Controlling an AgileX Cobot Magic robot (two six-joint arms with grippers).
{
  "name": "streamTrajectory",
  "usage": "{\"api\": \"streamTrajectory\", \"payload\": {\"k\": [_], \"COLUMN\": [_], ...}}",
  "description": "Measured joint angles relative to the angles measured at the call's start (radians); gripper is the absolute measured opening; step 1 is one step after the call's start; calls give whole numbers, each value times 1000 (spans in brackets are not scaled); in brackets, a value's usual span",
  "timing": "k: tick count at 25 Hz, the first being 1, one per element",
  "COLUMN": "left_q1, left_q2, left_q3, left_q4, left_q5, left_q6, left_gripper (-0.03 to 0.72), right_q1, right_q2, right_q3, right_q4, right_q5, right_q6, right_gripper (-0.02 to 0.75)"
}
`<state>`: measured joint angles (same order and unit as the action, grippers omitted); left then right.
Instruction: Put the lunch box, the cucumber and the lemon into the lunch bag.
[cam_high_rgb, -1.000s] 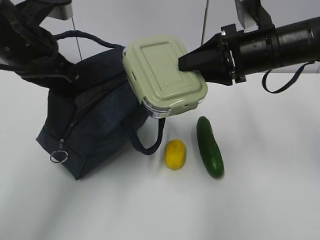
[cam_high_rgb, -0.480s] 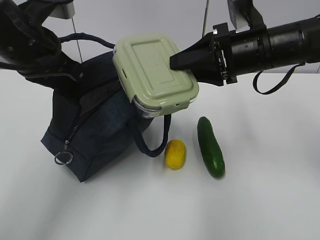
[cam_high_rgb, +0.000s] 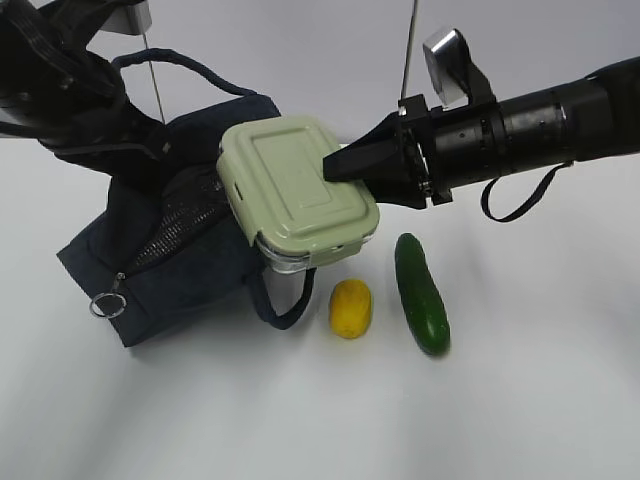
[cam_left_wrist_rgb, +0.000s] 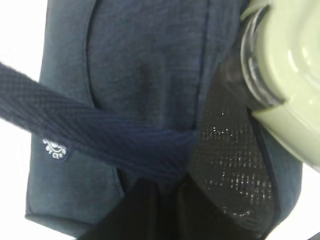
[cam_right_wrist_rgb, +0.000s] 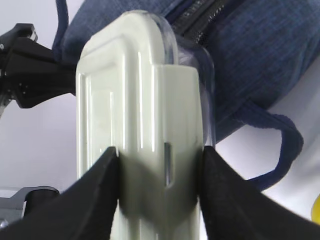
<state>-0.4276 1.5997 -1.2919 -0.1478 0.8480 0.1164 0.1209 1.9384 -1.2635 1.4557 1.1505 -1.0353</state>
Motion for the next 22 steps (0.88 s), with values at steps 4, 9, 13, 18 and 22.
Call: {"api": "streamTrajectory", "payload": {"k": [4,9,13,18,22], "left_q1": [0,0,0,0,0], "left_q2": [0,0,0,0,-2], "left_q3": [0,0,0,0,0], "left_q4": [-17,-35,-77,-164,-192], "left_q5": [-1,-17,-22,-22,-22], "left_q6": [0,0,17,73,90], "left_gripper": [-9,-9,-9,-9,-9], "right_q1": [17,28,30,32,32], "right_q2": [24,51,79,88,88], "right_q3": [-2,-2,-2,-21,-48], "right_q4": [0,-2,-2,0,2], "right_q5": [0,0,-2,-6,-6], "right_q6": [-10,-14,-15,-17,-17], "right_gripper": [354,354,354,354,354]}}
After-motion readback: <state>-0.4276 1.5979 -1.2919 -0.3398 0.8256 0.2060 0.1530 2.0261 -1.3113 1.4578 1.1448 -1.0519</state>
